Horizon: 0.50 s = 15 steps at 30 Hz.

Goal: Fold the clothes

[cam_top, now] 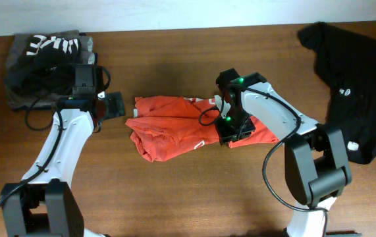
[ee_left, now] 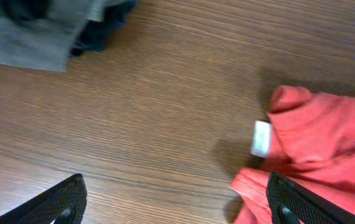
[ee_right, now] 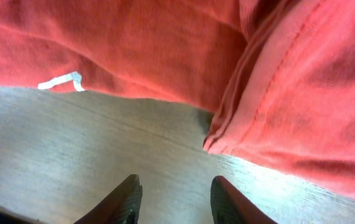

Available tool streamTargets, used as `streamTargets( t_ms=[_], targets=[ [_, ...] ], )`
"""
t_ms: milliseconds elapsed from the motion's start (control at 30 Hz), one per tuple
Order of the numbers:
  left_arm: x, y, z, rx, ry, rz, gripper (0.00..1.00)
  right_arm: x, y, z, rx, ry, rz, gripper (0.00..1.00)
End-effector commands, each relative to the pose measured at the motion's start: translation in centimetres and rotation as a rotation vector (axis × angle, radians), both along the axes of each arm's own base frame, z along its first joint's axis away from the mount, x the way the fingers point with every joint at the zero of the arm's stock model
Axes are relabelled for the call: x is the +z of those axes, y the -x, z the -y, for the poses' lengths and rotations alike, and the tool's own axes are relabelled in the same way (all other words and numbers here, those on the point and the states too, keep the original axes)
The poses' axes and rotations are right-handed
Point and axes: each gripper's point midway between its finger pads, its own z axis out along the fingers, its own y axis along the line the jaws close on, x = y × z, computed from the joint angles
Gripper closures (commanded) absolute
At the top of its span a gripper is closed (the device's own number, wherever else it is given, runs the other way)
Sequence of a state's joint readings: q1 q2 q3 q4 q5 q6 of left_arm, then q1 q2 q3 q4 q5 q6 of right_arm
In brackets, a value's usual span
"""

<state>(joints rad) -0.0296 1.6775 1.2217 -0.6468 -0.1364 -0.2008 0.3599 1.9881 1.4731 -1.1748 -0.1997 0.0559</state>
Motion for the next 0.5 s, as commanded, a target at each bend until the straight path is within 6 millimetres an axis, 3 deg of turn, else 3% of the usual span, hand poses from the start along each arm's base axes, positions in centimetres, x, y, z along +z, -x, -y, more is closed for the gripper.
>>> streamTargets(
  t_ms=[0,167,267,467],
  targets=[
    [-0.3,-0.1,2.6,-0.092,0.128,-0.011,0.08,2.7,-1.0,0.4,-0.014,-0.015,0.100,0.54],
    [-2.8,1.0,5.7,-0.244,0.261,-0.108,0.08,5.4,-3.1,1.9,-0.065,-0.036,0.194,0.29],
    [-4.9,1.9,6.9,-0.311,0.315,-0.178,0.08,6.2,-4.2,3.3,-0.112,-0.041,0.220,0.27],
    [-7.7,3.6,7.1,-0.379,0.318,-0.286,0.02,6.2,-4.7,5.4,-0.142,-0.033,0.218,0.27]
  ],
)
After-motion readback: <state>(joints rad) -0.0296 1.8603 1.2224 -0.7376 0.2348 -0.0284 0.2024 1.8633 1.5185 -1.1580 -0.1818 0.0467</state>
